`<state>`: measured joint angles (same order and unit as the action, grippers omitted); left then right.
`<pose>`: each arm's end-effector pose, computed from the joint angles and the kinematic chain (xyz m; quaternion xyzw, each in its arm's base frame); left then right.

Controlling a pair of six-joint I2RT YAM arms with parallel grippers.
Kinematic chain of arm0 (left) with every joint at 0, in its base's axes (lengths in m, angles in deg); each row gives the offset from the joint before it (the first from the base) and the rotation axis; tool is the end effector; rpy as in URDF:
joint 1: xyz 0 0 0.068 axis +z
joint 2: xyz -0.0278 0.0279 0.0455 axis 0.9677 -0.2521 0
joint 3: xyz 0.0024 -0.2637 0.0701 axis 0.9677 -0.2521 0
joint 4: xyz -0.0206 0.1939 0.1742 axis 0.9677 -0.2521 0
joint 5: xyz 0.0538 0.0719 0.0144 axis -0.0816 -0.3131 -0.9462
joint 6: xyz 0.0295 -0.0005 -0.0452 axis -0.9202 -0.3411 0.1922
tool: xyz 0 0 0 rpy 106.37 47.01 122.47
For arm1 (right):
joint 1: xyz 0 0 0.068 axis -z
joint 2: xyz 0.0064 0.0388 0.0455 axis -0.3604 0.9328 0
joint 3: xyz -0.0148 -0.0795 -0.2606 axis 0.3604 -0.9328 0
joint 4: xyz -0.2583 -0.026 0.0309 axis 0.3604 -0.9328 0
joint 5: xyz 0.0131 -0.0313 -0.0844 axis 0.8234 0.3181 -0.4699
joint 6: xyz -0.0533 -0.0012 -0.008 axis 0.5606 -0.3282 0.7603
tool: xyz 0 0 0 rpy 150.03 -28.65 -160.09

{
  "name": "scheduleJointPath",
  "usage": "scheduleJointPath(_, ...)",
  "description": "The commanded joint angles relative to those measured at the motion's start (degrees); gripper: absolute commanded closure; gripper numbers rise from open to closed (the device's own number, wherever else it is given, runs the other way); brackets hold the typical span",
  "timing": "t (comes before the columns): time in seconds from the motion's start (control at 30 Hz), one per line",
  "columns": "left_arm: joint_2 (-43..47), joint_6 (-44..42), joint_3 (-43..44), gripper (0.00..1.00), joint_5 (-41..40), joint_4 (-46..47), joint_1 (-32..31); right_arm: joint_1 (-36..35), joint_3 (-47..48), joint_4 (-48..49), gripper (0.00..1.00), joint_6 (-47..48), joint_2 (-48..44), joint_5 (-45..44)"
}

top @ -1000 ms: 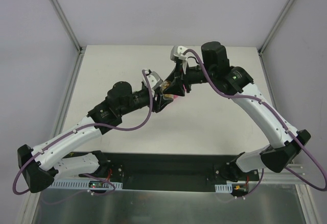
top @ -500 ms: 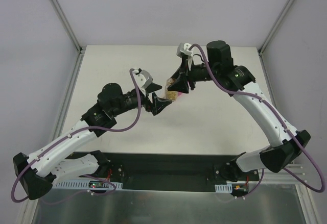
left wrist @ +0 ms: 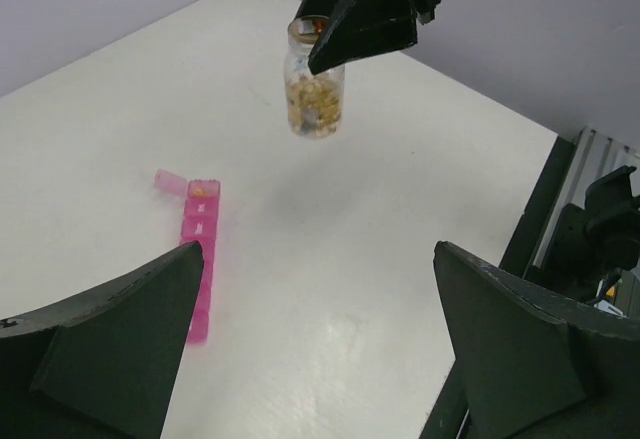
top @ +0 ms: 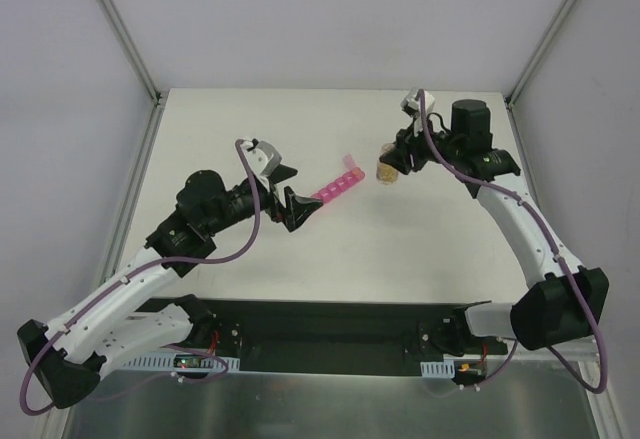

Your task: Sort the pills into containers

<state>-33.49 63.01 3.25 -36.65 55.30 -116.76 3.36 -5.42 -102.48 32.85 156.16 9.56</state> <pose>0.1427 -0.1394 0.3827 0.3058 0.5958 -0.3846 0.6353 0.2735 0.1117 0.3807 -0.4995 0.6280 0.2191 0.5552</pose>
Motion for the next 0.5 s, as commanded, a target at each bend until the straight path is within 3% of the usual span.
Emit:
scheduleJointPath(0.0,2.6,1.1,-2.1,0.03,-2.9,-2.1,0.9,8.4,-6.8,13.3,0.74,0.9,1.0,-8.7)
scheduleJointPath(0.2,6.1,2.3,-5.8,0.03,-4.2,-2.3,1.0,16.6,-11.1,24.1,0.74,1.7,7.2,-14.0)
scheduleJointPath(0.47,7.5,3.7,-7.9,0.03,-5.5,-2.4,1.0,21.1,-12.5,35.4,0.73,0.0,17.7,-17.9)
